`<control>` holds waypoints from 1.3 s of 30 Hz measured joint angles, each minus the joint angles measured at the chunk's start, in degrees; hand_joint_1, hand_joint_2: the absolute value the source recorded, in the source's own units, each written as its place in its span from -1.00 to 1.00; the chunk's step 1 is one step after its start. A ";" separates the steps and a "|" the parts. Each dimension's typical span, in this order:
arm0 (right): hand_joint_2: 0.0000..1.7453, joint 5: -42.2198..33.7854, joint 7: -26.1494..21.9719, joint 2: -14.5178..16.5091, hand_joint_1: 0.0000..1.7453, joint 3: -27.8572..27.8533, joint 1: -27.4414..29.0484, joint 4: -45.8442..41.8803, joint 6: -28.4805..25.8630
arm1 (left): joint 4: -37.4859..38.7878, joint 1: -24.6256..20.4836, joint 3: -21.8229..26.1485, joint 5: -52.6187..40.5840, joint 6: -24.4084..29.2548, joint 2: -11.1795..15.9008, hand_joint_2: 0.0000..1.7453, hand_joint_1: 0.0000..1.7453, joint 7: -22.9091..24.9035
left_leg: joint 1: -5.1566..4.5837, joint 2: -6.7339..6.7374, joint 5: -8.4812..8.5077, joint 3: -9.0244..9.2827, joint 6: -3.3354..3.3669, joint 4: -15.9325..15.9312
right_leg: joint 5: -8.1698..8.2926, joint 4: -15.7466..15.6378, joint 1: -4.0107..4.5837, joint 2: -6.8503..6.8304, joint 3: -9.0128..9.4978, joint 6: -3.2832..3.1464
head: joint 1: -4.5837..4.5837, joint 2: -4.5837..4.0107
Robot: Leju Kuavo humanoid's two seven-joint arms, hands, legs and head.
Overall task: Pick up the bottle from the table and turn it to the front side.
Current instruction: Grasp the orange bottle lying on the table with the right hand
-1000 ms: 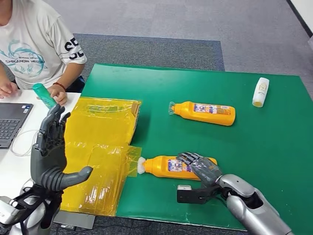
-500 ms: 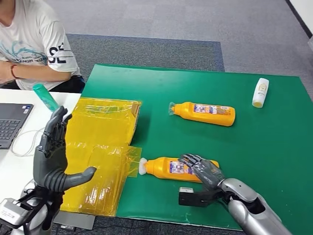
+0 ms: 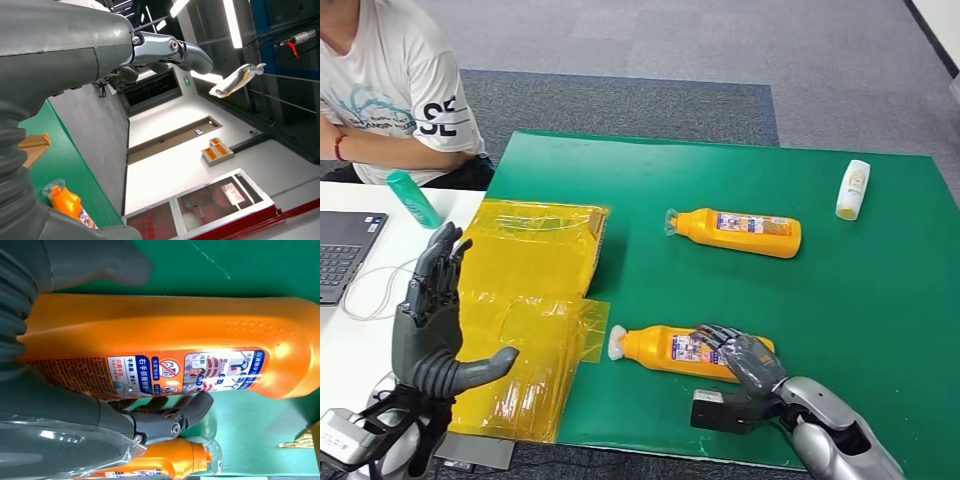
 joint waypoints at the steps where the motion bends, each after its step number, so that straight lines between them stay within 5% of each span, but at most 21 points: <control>1: 1.00 -0.02 -0.06 0.01 -0.19 -0.13 0.15 -0.10 0.02 | 0.05 0.00 -0.01 0.11 -0.08 -0.01 1.00 -1.00 0.00 | 0.00 0.00 0.00 0.01 0.00 0.00 | 0.00 0.00 0.00 0.00 0.01 0.00 | 0.00 0.00; 5: 1.00 -0.07 -0.43 0.02 0.69 -0.60 0.66 -0.47 0.14 | 0.22 -0.02 -0.10 0.45 -0.43 -0.04 1.00 -1.00 0.00 | 0.00 0.00 -0.02 0.03 -0.02 0.00 | 0.00 0.00 0.00 0.01 0.02 0.00 | 0.00 0.01; 8: 1.00 0.04 -0.52 0.02 1.00 -0.74 1.08 -1.05 0.26 | 0.35 -0.04 -0.28 0.45 -0.60 -0.04 1.00 -1.00 0.00 | 0.00 0.00 -0.03 0.04 -0.04 0.00 | -0.01 0.00 -0.01 0.01 0.01 -0.01 | 0.00 0.01; 30: 1.00 -1.13 -2.05 0.21 1.00 -0.82 0.78 -1.54 1.09 | 0.73 -1.07 -0.46 1.04 -2.03 -0.04 1.00 -1.00 0.00 | 0.01 0.01 -0.06 0.06 -0.09 0.00 | -0.05 0.01 0.01 0.03 0.01 -0.08 | 0.00 0.00; 39: 1.00 -16.06 -7.68 4.73 1.00 -5.49 2.16 -1.72 1.50 | 0.98 -1.59 -0.50 0.86 -2.57 -0.05 1.00 -1.00 0.00 | 0.01 0.01 -0.06 0.04 -0.11 0.00 | -0.06 0.02 0.02 0.03 -0.02 -0.09 | -0.01 0.01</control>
